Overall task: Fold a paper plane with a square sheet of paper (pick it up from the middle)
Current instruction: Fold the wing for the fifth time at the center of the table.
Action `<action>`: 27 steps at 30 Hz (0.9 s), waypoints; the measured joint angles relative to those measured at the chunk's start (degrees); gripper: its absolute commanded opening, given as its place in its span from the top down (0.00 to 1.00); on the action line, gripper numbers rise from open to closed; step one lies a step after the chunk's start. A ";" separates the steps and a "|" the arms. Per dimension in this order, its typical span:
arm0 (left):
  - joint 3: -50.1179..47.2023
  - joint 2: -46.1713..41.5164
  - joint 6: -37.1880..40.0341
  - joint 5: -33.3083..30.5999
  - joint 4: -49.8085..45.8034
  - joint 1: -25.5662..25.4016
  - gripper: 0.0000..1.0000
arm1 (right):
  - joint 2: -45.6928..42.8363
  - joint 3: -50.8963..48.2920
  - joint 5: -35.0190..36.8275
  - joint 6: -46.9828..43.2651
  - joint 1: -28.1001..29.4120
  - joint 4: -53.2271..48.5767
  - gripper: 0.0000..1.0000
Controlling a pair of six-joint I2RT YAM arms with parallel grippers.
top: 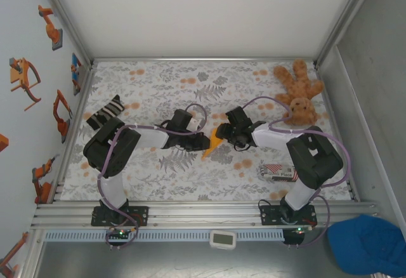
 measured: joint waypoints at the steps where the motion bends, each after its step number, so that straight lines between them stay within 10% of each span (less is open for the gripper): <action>1: 0.00 0.02 0.02 0.00 0.00 -0.02 0.88 | -0.13 -0.11 -0.07 0.00 0.00 0.17 0.29; 27: 3.78 1.31 1.92 1.14 -5.88 -0.33 0.89 | -1.81 -3.30 -0.39 -2.21 0.00 4.22 0.27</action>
